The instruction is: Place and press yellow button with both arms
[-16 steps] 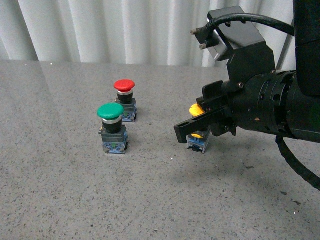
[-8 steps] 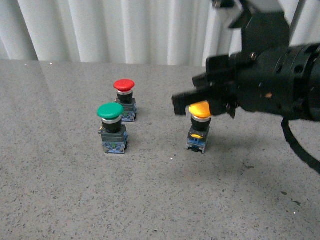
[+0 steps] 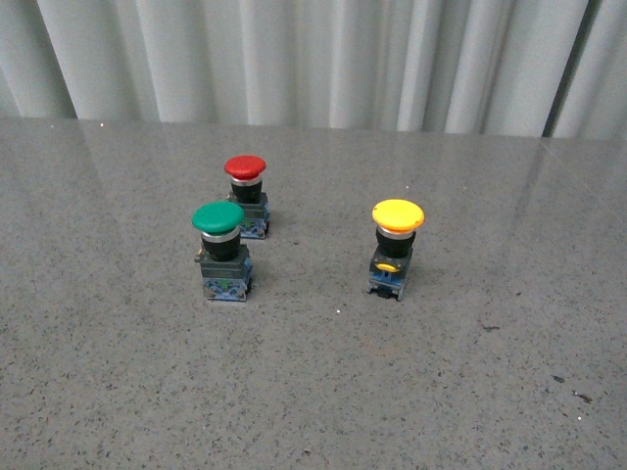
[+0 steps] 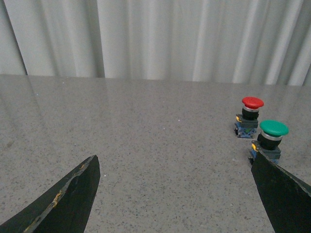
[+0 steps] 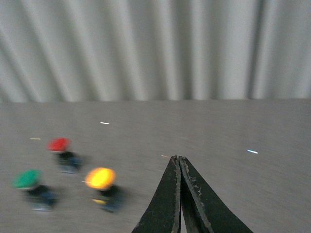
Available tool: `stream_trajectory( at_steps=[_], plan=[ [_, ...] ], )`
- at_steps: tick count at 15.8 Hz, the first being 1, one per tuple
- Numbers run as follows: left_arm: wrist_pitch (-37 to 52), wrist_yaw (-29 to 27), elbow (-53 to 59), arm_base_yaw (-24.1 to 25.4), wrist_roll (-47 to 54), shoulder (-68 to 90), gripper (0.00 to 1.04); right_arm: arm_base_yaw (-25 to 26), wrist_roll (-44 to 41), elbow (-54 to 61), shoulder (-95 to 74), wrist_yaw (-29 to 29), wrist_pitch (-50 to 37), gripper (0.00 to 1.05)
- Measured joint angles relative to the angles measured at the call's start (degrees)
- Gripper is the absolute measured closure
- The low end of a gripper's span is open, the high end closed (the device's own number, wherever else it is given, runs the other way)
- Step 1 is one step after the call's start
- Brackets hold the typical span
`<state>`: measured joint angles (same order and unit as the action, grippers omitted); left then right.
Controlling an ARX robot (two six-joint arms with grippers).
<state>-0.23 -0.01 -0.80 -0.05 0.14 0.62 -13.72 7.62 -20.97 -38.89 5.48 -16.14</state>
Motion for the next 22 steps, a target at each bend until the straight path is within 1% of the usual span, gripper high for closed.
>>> stream_trajectory(
  at_steps=[1, 2, 3, 4, 6, 8, 11, 14, 22],
  plan=[
    [0.0, -0.1, 0.0, 0.0, 0.0, 0.0, 0.07, 1.6, -1.2, 1.2, 1.9, 1.2, 1.3, 1.03],
    [0.0, -0.1, 0.0, 0.0, 0.0, 0.0, 0.07, 4.5, -2.6, 3.1, 4.7, 1.5, 2.7, 1.03],
    [0.0, -0.1, 0.0, 0.0, 0.0, 0.0, 0.07, 6.7, -3.3, 4.4, 6.5, 0.6, 3.0, 1.03],
    [0.0, -0.1, 0.0, 0.0, 0.0, 0.0, 0.07, 7.9, -3.6, 5.0, 7.3, 0.0, 3.0, 1.03],
    [0.0, -0.1, 0.0, 0.0, 0.0, 0.0, 0.07, 11.6, -4.7, 6.9, 10.0, -2.7, 2.9, 1.03],
    [0.0, 0.0, 0.0, 0.0, 0.0, 0.0, 0.07, 13.3, -5.1, 7.7, 11.5, -3.7, 2.5, 1.03],
    [0.0, 0.0, 0.0, 0.0, 0.0, 0.0, 0.07, 13.9, -6.3, 10.0, 14.1, -5.5, 1.9, 1.03],
    [0.0, 0.0, 0.0, 0.0, 0.0, 0.0, 0.07, 13.7, -6.8, 13.6, 17.3, -5.5, 2.4, 1.03],
    [0.0, 0.0, 0.0, 0.0, 0.0, 0.0, 0.07, 13.7, -7.2, 18.0, 25.4, -5.5, 5.6, 1.03]
  ],
)
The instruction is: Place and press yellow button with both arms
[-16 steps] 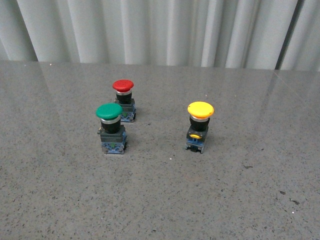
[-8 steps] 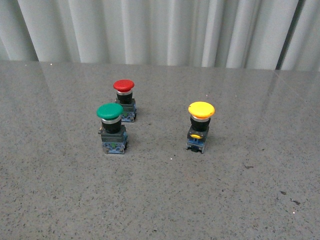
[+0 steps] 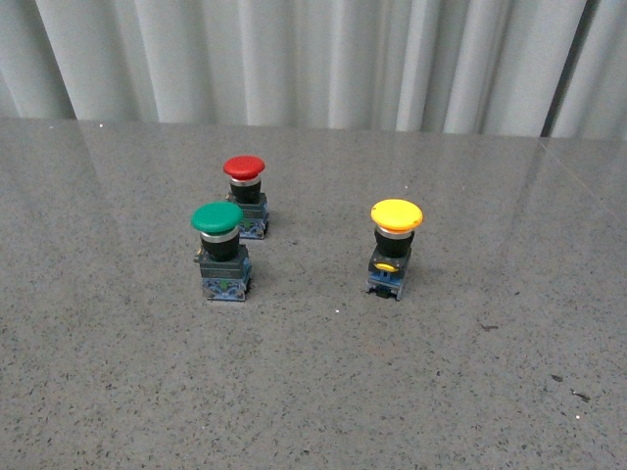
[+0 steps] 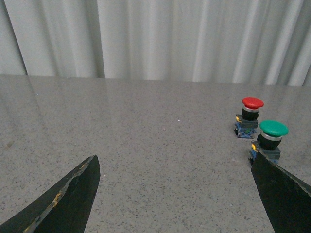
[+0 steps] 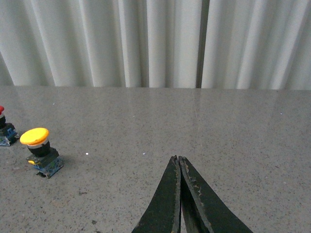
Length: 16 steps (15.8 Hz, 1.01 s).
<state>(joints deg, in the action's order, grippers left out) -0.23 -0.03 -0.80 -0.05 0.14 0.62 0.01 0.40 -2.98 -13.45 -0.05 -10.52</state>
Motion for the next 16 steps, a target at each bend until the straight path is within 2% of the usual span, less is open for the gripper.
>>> stream_trajectory(
  at_steps=[4, 6, 14, 15, 16],
  plan=[
    [0.0, 0.0, 0.0, 0.0, 0.0, 0.0, 0.07, 0.0, -0.1, 2.3, 3.9, 0.0, 1.4, 1.03],
    [0.0, -0.1, 0.0, 0.0, 0.0, 0.0, 0.07, 0.0, 0.0, 2.3, 12.3, 0.1, 11.1, 1.03],
    [0.0, 0.0, 0.0, 0.0, 0.0, 0.0, 0.07, 0.0, 0.0, 2.3, 13.2, 0.0, 10.8, 1.03],
    [0.0, 0.0, 0.0, 0.0, 0.0, 0.0, 0.07, 0.0, -0.1, 2.3, 13.2, 0.0, 10.8, 0.95],
    [0.0, 0.0, 0.0, 0.0, 0.0, 0.0, 0.07, 0.0, -0.1, 2.3, 13.2, 0.0, 10.8, 0.82]
  ],
)
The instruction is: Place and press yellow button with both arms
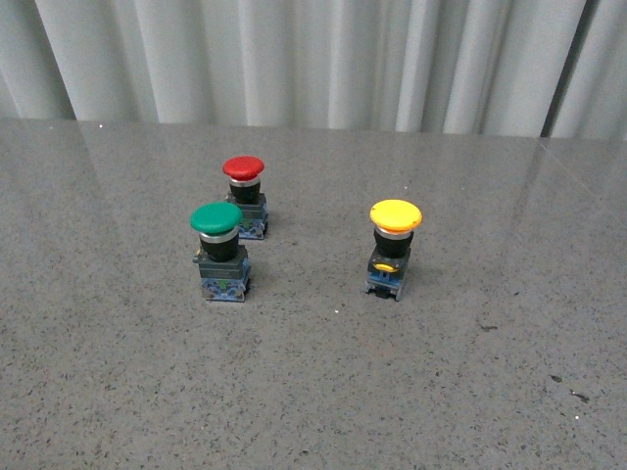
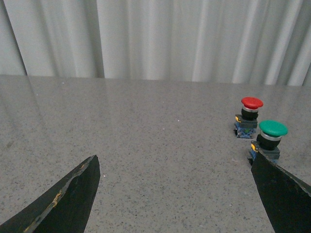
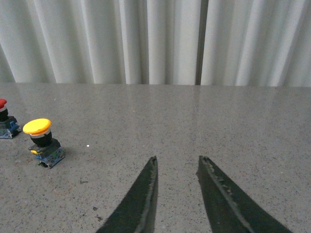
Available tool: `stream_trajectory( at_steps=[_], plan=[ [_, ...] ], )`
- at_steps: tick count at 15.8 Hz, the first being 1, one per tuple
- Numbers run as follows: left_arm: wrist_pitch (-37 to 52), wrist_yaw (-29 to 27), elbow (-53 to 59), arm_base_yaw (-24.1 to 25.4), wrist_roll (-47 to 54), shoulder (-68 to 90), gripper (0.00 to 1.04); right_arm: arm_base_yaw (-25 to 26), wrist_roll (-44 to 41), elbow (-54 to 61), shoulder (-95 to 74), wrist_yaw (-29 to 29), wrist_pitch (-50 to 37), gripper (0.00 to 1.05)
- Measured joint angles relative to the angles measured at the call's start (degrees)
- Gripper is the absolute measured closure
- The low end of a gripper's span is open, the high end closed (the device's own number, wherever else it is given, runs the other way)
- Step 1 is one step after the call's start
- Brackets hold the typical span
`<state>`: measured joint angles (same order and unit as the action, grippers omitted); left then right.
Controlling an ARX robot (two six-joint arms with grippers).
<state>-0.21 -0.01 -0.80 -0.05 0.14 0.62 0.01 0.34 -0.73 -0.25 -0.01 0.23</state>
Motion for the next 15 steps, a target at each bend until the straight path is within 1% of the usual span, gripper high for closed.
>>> stream_trajectory(
  at_steps=[1, 6, 7, 15],
  plan=[
    [0.0, 0.0, 0.0, 0.0, 0.0, 0.0, 0.07, 0.0, 0.0, 0.0, 0.0, 0.0, 0.0, 0.71],
    [0.0, 0.0, 0.0, 0.0, 0.0, 0.0, 0.07, 0.0, 0.0, 0.0, 0.0, 0.0, 0.0, 0.05],
    [0.0, 0.0, 0.0, 0.0, 0.0, 0.0, 0.07, 0.0, 0.0, 0.0, 0.0, 0.0, 0.0, 0.07],
    [0.0, 0.0, 0.0, 0.0, 0.0, 0.0, 0.07, 0.0, 0.0, 0.0, 0.0, 0.0, 0.0, 0.07]
  ],
)
